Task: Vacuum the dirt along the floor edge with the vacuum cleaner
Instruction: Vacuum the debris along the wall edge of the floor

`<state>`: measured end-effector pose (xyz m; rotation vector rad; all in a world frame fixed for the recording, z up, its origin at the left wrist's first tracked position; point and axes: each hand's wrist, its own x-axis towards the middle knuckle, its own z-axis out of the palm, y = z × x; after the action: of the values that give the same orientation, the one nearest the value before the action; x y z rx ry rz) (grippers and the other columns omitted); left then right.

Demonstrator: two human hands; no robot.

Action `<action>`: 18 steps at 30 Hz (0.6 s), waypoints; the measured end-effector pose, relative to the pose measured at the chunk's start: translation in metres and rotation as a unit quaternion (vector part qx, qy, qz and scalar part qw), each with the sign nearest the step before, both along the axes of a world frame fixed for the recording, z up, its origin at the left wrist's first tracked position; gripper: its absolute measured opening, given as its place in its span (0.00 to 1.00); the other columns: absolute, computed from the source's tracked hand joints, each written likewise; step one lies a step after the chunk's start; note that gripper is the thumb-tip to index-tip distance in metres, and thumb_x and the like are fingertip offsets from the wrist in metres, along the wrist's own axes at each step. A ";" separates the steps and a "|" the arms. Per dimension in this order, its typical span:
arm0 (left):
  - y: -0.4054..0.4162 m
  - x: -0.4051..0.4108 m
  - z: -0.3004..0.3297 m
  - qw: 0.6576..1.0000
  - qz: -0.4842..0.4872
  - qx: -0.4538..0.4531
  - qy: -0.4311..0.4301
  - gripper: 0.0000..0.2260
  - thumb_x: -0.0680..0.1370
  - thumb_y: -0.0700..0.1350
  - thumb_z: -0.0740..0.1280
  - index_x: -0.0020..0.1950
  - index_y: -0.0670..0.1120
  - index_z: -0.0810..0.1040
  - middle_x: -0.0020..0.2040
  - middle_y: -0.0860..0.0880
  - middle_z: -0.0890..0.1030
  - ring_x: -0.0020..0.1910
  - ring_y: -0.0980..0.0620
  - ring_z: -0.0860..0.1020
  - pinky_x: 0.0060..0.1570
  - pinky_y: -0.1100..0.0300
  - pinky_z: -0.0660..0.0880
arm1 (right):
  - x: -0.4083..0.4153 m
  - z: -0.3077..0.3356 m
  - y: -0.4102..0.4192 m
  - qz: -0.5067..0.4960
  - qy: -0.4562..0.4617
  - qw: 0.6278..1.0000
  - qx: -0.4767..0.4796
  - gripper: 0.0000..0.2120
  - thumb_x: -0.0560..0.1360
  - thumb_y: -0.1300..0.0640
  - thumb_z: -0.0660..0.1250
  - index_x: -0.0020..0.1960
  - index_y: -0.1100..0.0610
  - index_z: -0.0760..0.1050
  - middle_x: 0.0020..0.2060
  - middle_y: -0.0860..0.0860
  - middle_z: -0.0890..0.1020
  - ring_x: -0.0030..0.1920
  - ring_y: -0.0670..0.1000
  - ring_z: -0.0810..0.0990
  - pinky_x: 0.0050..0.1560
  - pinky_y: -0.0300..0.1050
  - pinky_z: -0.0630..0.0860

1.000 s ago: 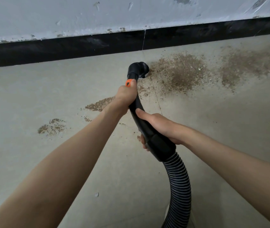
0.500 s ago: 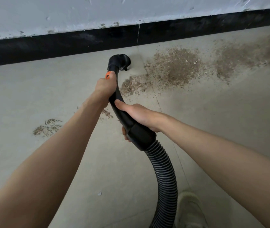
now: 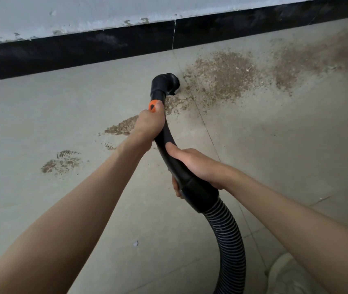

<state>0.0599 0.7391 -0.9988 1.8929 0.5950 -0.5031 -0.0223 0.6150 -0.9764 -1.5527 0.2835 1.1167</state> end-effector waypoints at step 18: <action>0.033 0.012 0.015 0.999 0.034 0.010 -0.007 0.18 0.81 0.55 0.53 0.55 0.40 0.68 0.40 0.47 0.73 0.38 0.50 0.74 0.31 0.60 0.69 | 0.018 0.006 0.037 0.010 -0.023 0.999 0.034 0.26 0.79 0.36 0.57 0.46 0.62 0.68 0.28 0.59 0.79 0.25 0.56 0.79 0.27 0.44 0.77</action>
<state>0.0714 0.7719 -0.9835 1.8865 0.6549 -0.4402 -0.0043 0.6521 -0.9701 -1.5221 0.1972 1.0929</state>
